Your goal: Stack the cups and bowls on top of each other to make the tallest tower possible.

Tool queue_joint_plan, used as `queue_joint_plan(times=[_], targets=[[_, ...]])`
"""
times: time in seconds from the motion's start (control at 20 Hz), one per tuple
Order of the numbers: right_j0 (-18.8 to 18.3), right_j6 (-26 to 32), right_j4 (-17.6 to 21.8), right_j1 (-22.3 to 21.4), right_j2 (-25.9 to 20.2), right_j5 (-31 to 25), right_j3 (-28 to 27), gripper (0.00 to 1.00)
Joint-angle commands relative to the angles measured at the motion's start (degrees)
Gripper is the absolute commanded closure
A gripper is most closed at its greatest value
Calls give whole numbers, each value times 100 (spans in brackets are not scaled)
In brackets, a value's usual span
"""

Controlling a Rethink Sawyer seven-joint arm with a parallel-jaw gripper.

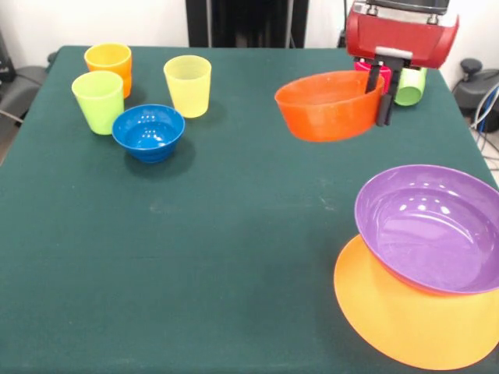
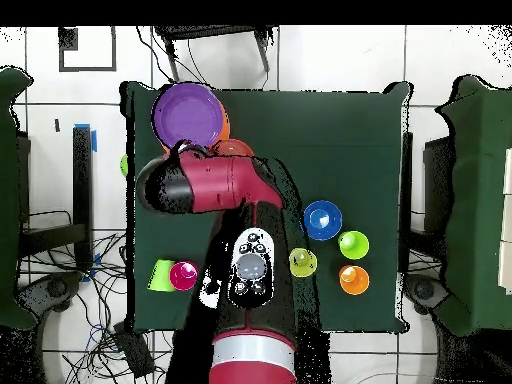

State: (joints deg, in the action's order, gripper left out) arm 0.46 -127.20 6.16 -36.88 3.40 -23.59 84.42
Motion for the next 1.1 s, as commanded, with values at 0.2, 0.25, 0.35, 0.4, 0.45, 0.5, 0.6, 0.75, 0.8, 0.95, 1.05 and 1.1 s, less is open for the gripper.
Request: queue_joint_plan(times=[0.2, 0.25, 0.35, 0.4, 0.45, 0.5, 0.6, 0.75, 0.8, 0.95, 1.05, 1.1], targets=[[-294, 1099, 292, 485, -636, -2607, -1241, 100], [-268, 1086, 288, 594, -684, -2766, -1513, 100], [-189, 1014, 290, 796, -752, -3049, -2023, 100], [-159, 981, 284, 900, -798, -3179, -2256, 100], [-119, 914, 265, 1004, -824, -3335, -2473, 100], [-52, 809, 278, 1085, -798, -3470, -2677, 100], [82, 600, 303, 1248, -747, -3738, -3084, 100], [259, 305, 318, 1564, -667, -4072, -3728, 100], [308, 235, 317, 1689, -653, -4193, -3968, 100], [438, 29, 294, 1990, -566, -4593, -4634, 100], [527, -123, 289, 2149, -457, -4917, -5065, 100], [578, -135, 334, 2246, -389, -5101, -5347, 100]])
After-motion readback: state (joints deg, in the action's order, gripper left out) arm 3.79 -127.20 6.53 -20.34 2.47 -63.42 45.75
